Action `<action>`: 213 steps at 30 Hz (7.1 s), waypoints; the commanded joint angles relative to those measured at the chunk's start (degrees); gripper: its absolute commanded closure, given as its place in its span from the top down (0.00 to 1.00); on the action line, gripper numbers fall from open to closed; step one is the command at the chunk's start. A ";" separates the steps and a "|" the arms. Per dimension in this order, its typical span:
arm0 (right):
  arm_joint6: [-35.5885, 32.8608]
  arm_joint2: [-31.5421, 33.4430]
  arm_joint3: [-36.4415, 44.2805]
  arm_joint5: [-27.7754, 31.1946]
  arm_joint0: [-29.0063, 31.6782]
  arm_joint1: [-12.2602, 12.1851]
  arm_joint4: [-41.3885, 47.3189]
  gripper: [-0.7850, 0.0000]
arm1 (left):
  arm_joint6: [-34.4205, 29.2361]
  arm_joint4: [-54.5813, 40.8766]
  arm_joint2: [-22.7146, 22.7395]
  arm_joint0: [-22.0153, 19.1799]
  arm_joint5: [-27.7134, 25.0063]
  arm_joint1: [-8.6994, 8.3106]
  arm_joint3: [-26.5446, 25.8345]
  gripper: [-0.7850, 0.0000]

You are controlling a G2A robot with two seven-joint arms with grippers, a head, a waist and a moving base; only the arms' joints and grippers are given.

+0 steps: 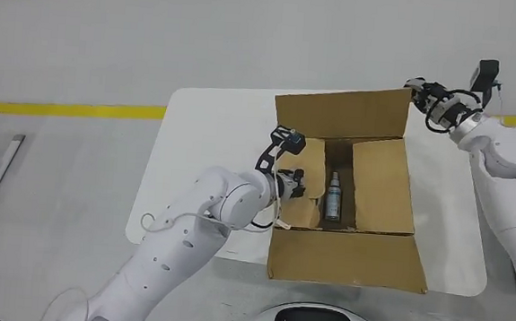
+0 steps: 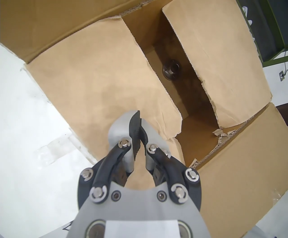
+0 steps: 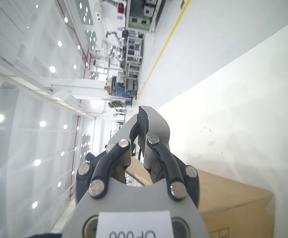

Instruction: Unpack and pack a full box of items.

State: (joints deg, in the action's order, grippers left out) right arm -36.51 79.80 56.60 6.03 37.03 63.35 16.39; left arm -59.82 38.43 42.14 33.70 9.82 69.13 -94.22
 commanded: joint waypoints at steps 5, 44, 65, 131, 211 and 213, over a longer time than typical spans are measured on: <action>-9.00 0.43 -1.19 1.46 -0.64 -0.10 4.98 0.00 | -0.84 0.81 1.97 0.90 0.41 -0.21 -0.64 0.35; -17.52 4.09 23.49 12.45 18.38 -4.24 -11.00 0.00 | -10.05 6.95 22.40 12.73 1.34 -5.13 -15.59 1.00; -7.18 0.70 26.44 13.51 20.80 -4.18 -20.30 0.00 | -15.58 19.79 32.39 36.14 -22.41 -9.76 -23.36 1.00; 15.61 -8.31 34.01 10.45 25.54 -3.13 -51.79 0.00 | -1.49 20.81 14.77 16.21 -12.47 -4.91 -10.66 1.00; 14.96 -8.61 33.95 11.78 26.12 -1.07 -54.18 0.00 | 26.32 30.84 19.59 26.44 -5.46 -1.52 -7.46 1.00; 14.84 -8.70 33.79 11.85 25.91 -1.01 -54.18 0.00 | 26.50 29.46 20.06 26.51 -6.34 -1.44 -7.80 1.00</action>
State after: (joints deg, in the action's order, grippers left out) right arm -21.61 71.13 90.48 17.85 63.05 62.31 -37.79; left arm -33.41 68.63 61.94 60.20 3.94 67.66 -101.89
